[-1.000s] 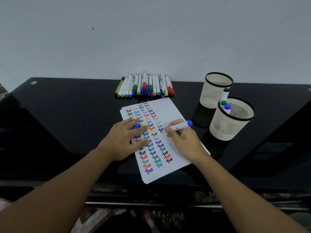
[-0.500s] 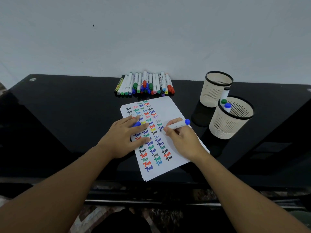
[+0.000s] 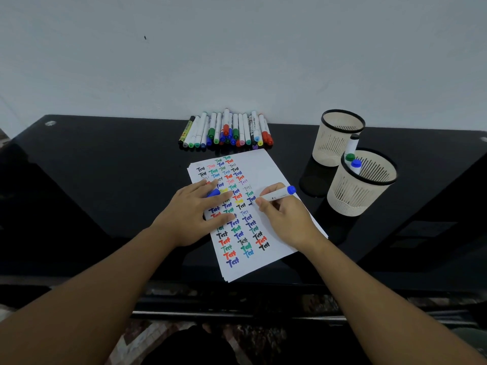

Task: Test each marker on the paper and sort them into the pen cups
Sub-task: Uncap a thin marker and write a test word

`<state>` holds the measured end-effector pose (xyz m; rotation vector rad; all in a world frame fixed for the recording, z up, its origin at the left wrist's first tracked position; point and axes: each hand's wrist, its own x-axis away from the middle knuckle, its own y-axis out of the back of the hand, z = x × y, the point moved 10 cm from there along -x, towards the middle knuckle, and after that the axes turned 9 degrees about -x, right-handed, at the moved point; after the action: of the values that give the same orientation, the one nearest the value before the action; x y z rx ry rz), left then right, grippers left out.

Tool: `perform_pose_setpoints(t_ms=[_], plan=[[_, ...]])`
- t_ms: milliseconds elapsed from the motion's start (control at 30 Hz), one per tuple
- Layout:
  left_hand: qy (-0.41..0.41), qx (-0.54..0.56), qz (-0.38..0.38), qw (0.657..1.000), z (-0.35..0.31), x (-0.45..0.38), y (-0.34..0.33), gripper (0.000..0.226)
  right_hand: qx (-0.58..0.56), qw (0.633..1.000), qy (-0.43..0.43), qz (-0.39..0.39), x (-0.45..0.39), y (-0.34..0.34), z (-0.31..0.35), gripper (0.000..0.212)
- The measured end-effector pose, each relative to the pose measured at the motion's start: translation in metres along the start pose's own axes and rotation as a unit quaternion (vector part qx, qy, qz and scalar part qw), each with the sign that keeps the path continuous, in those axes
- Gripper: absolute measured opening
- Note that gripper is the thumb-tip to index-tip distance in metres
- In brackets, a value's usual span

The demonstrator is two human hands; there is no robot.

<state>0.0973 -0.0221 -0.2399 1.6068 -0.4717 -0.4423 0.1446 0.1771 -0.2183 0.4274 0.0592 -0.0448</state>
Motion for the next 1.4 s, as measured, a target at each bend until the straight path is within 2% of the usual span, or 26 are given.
perform_pose_setpoints(t_ms=[300,600,1400], plan=[[0.001,0.007,-0.003,1.0,0.0003,0.0014,0.0005,0.076,-0.044,0.999,-0.011,-0.024,0.0044,0.0073,0.0009,0.017],[0.002,0.008,-0.002,1.0,0.001,0.0003,-0.0002,0.079,-0.008,0.999,-0.029,-0.016,0.0032,0.005,-0.0009,0.016],[0.006,0.009,0.007,1.0,0.0005,0.001,0.0003,0.077,-0.011,0.999,-0.04,-0.027,0.0068,0.0087,0.0021,0.021]])
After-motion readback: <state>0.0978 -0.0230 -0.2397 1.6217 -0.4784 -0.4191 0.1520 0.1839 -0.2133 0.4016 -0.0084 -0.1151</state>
